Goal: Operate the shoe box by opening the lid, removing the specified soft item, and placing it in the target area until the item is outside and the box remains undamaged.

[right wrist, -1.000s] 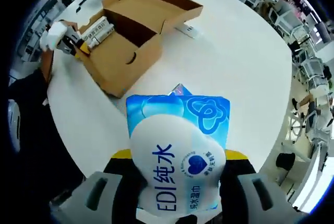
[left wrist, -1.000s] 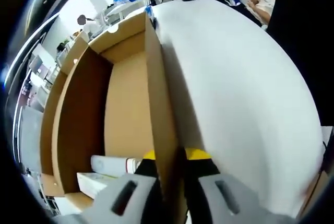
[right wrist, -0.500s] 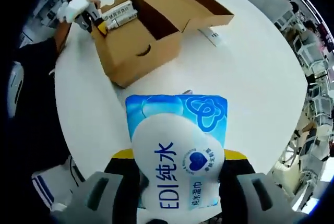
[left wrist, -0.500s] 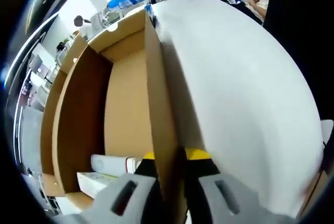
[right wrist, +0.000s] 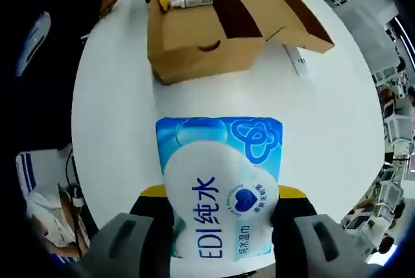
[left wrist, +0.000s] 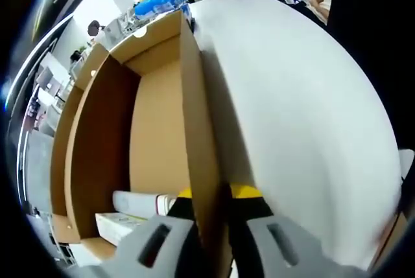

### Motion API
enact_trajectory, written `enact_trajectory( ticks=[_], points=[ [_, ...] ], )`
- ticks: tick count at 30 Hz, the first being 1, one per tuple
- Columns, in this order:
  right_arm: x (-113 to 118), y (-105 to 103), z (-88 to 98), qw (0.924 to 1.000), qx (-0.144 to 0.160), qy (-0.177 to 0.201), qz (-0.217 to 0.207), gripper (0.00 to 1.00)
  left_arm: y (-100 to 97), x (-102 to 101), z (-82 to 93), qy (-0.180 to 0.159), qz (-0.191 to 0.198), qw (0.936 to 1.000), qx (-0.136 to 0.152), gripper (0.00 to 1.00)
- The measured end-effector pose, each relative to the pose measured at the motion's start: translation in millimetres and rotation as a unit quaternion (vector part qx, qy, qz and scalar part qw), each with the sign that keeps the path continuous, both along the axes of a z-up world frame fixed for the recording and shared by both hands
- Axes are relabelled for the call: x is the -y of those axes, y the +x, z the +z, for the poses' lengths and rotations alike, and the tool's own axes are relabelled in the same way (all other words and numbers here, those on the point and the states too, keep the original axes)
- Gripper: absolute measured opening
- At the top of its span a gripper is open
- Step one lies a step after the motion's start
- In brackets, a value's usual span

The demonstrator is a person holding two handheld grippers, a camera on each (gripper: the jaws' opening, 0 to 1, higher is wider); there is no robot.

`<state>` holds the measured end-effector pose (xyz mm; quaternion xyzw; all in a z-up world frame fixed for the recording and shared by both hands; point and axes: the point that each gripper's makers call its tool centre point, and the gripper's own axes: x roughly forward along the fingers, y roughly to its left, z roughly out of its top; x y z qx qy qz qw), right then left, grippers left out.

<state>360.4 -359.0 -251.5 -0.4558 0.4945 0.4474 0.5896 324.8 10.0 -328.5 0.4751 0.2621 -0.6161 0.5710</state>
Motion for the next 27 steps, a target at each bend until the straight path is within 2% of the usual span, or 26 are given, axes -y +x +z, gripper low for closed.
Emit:
enact_trajectory(
  ticks=[5, 15, 19, 27],
  points=[
    [3.0, -3.6, -9.0, 0.9995, -0.016, -0.014, 0.025, 0.60, 1.5, -0.5, -0.4, 0.001, 0.000, 1.0000, 0.000, 0.07],
    [-2.7, 3.2, -2.9, 0.9995, -0.004, 0.001, 0.032, 0.59, 2.7, -1.1, -0.9, 0.004, 0.001, 1.0000, 0.002, 0.07],
    [-3.9, -0.2, -4.1, 0.9988, -0.008, -0.005, 0.047, 0.59, 2.7, -1.3, -1.0, 0.004, 0.001, 1.0000, 0.003, 0.07],
    [-5.8, -0.6, -5.9, 0.9986, -0.011, -0.007, 0.050, 0.59, 2.8, -1.6, -1.0, 0.005, 0.001, 1.0000, 0.003, 0.07]
  ],
)
